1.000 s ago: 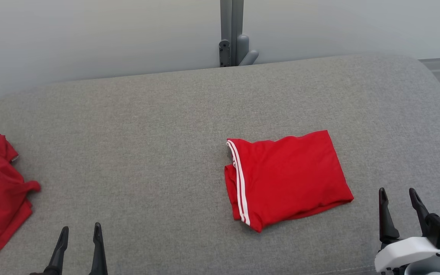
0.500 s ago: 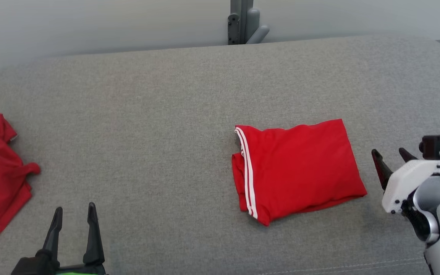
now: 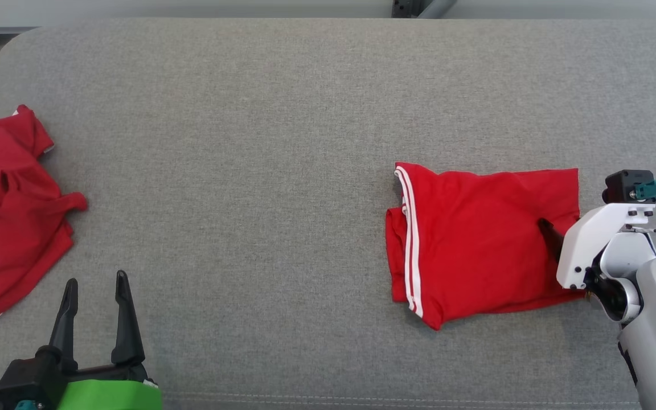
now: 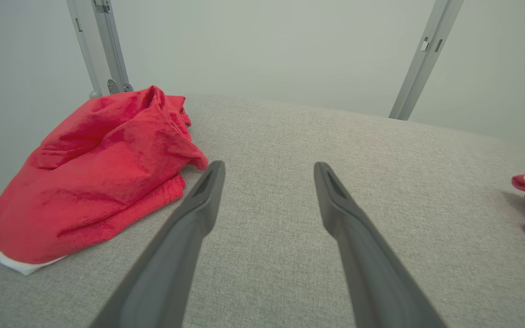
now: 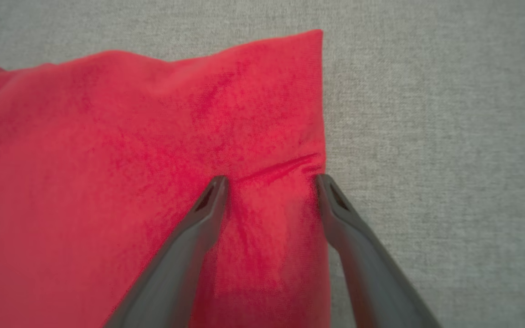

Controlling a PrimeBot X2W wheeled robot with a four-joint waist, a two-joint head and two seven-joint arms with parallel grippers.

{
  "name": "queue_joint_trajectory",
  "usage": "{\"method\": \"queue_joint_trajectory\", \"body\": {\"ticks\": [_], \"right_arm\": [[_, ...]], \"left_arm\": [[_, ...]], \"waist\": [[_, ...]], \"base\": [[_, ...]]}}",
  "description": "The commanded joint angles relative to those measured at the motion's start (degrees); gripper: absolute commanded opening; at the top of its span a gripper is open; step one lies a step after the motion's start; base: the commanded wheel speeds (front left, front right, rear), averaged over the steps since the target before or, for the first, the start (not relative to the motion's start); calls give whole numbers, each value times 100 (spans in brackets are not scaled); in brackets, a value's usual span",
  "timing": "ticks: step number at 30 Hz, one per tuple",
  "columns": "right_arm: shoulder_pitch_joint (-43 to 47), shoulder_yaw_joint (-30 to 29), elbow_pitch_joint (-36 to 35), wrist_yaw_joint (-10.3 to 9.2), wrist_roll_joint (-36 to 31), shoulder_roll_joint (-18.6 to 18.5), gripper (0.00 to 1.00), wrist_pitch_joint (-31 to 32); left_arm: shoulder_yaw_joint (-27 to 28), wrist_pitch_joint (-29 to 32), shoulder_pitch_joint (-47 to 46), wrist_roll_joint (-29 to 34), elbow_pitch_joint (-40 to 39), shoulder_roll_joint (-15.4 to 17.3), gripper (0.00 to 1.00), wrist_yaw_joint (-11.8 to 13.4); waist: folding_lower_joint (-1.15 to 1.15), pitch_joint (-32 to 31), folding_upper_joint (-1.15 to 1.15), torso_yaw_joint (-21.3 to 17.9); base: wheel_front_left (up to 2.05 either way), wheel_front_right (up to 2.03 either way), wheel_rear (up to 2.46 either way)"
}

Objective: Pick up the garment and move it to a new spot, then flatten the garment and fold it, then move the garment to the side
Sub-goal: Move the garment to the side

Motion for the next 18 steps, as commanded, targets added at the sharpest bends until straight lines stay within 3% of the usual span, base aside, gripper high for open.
{"method": "queue_joint_trajectory", "body": {"ticks": [1, 18], "right_arm": [[-63, -29, 82, -2, 36, -24, 100, -42], [-23, 50, 531, -7, 634, -144, 100, 190]], "left_arm": [[20, -15, -80, 35, -9, 12, 100, -21], [80, -15, -55, 137, -51, 13, 100, -42]], "waist": [[0, 89, 0, 103], [0, 132, 0, -165]], "base": [[0, 0, 0], [0, 0, 0]]}}
